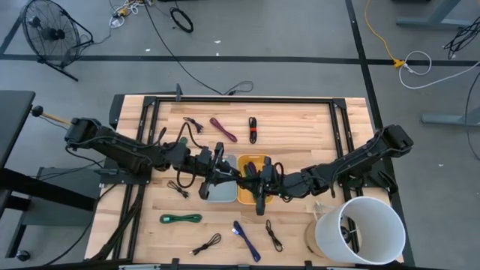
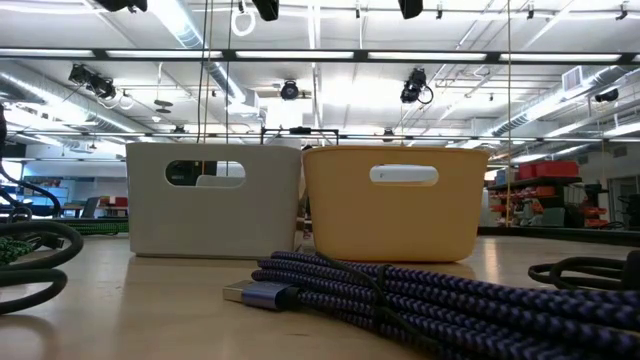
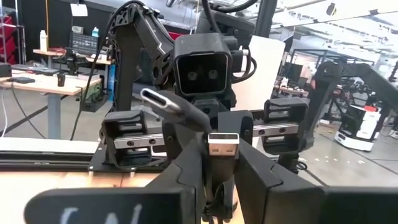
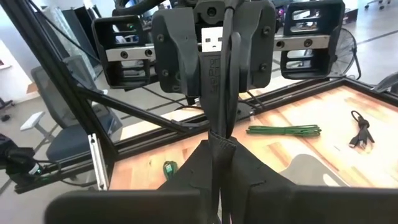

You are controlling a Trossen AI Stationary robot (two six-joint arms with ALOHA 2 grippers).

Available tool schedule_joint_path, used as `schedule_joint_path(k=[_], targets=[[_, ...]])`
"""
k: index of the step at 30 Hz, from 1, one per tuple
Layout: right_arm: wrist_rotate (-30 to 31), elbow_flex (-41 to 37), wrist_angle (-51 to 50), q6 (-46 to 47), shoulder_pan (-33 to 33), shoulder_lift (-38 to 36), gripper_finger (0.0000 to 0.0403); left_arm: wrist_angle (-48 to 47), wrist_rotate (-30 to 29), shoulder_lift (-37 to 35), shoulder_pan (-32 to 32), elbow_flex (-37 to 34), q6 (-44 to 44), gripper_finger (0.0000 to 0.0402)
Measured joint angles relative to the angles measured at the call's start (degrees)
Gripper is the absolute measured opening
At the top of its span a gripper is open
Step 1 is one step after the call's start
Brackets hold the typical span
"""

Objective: Pick & Place USB Port
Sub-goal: Put the black charger cable into the gray bin

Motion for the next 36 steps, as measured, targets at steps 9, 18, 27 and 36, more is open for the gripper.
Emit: schedule_joint_path(k=[9, 18, 27, 36], targets=[[-1.3, -0.02, -1.97, -3.18, 0.0, -0.63, 0.0099, -6.08, -1.96, -1.57, 0.38, 0.02, -0.93, 0.0063], [-2.02, -0.02, -13.32, 3.6, 0.09, -4.29, 0.0122, -36.72, -12.02, -12.18, 0.27, 0.0, -9.11, 0.0063], [-1.83, -0.02, -14.47, 6.03, 0.09, -4.46, 0.0123, -55.77, -16.99, -10.7, -2.95, -0.13, -21.41, 0.0063], [-1.81, -0.02, -14.76, 6.05, 0.09, -4.46, 0.0123, -56.32, -15.18, -6.96, -2.36, -0.11, -27.57, 0.0082]])
